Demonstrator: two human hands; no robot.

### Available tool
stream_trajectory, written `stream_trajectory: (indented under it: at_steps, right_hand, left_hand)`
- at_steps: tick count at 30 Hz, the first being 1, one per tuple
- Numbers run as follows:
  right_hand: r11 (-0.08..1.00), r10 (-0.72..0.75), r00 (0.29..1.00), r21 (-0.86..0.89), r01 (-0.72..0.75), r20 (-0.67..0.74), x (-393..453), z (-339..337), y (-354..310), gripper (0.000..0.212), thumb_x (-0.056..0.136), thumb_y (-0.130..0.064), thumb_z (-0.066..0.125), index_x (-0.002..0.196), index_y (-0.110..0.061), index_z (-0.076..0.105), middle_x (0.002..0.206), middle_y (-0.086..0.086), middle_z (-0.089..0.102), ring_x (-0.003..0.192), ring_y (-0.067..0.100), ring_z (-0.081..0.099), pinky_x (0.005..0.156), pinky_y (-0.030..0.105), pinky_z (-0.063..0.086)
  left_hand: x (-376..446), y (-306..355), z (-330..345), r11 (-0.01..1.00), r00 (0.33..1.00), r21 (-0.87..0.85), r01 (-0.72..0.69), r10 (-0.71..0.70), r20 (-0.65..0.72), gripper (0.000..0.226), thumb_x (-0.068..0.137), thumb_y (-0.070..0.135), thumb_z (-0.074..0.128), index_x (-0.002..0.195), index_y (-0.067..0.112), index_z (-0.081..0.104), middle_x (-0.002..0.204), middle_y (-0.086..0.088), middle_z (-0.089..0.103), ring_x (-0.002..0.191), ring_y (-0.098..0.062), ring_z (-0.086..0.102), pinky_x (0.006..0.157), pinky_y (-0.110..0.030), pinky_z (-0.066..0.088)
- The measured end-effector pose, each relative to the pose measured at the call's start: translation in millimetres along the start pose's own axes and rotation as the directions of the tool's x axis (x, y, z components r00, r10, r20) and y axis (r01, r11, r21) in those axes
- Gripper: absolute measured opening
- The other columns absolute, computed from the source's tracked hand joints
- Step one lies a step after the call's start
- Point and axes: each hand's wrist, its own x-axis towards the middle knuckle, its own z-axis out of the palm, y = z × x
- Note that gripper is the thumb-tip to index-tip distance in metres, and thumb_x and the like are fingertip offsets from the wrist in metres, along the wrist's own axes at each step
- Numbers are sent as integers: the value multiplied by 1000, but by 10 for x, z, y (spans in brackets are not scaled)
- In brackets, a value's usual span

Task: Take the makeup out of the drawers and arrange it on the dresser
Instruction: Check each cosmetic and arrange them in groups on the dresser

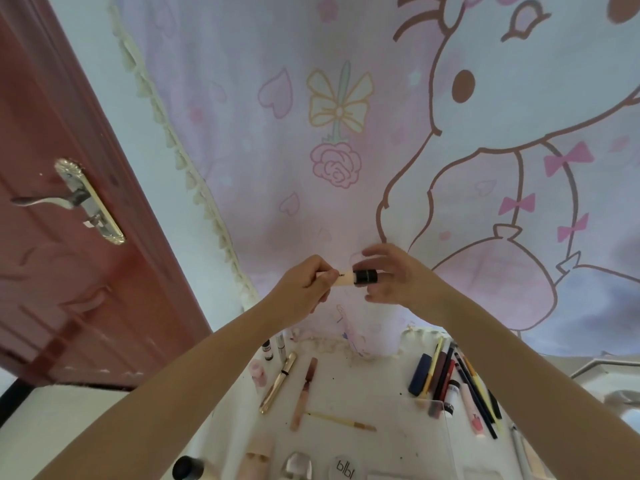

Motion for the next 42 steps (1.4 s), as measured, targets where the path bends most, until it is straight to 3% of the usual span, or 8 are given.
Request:
stream_trajectory:
  at_steps: [5, 10, 15, 21, 27, 30, 37, 42]
  right_hand:
    - [982, 143, 987, -113, -151, -73, 62, 114, 120, 20, 93, -24, 45, 82, -11, 57, 57, 0, 65, 52, 16, 60, 56, 24, 56]
    - [997, 76, 997, 26, -77, 34, 118, 150, 378, 37, 83, 3, 57, 97, -30, 53, 100, 1, 59, 88, 16, 63, 69, 26, 58]
    - [970, 187, 982, -161, -183, 11, 241, 308, 537, 15, 91, -19, 50, 79, -16, 58, 58, -3, 66, 49, 10, 59, 49, 19, 51]
    - [979, 204, 969, -20, -203, 138, 426, 394, 808, 34, 84, 5, 55, 99, -26, 52, 96, -1, 60, 80, 13, 63, 68, 23, 56]
    - [916, 373, 919, -209, -342, 129, 630, 478, 1090, 17, 91, -15, 50, 77, -15, 59, 68, 4, 62, 48, 6, 58, 49, 17, 49]
    - [902, 388, 907, -270, -338, 161, 741, 515, 1261, 10, 88, -9, 54, 82, -15, 60, 71, -2, 63, 53, 2, 58, 51, 14, 47]
    - [705, 437, 832, -704, -82, 341, 959, 681, 1681, 24, 81, -3, 58, 103, -12, 62, 92, -6, 56, 65, -5, 47, 48, -1, 35]
    - [459, 407, 814, -863, 209, 414, 1045, 805, 1906, 31, 81, -4, 52, 109, -15, 62, 108, 12, 59, 98, 23, 54, 70, 22, 34]
  left_hand:
    - [-69, -99, 57, 998, 998, -25, 58, -58, 8, 24, 95, 19, 39, 72, 25, 43, 53, 10, 47, 37, 1, 38, 45, -12, 33]
    - [-185, -298, 105, 989, 989, -44, 144, -145, -19, 24, 96, 19, 39, 72, 24, 43, 53, 9, 47, 35, 0, 37, 43, -10, 32]
    - [-290, -501, 144, 969, 973, -108, 223, -227, -32, 24, 96, 18, 39, 73, 23, 42, 54, 8, 46, 42, -4, 36, 43, -13, 31]
    - [-397, -811, 224, 926, 932, -171, 337, -354, -81, 22, 94, 18, 43, 74, 24, 46, 54, 8, 49, 44, -5, 42, 49, -14, 37]
    - [-574, -1123, 422, 860, 860, -276, 429, -483, -166, 17, 92, 16, 47, 77, 24, 48, 55, 7, 53, 39, 3, 47, 50, -6, 40]
    - [-637, -1292, 541, 778, 797, -279, 563, -601, -66, 5, 91, 17, 49, 92, 12, 49, 68, 1, 56, 56, -6, 55, 65, -23, 49]
    - [-767, -1642, 839, 660, 702, 268, 702, -706, -98, 28, 92, 29, 44, 108, 9, 55, 102, -8, 59, 94, -23, 55, 71, -23, 36]
    - [-782, -1768, 965, 598, 678, 351, 721, -713, -178, 33, 90, 35, 44, 99, 8, 61, 96, -8, 53, 95, -24, 53, 69, -25, 37]
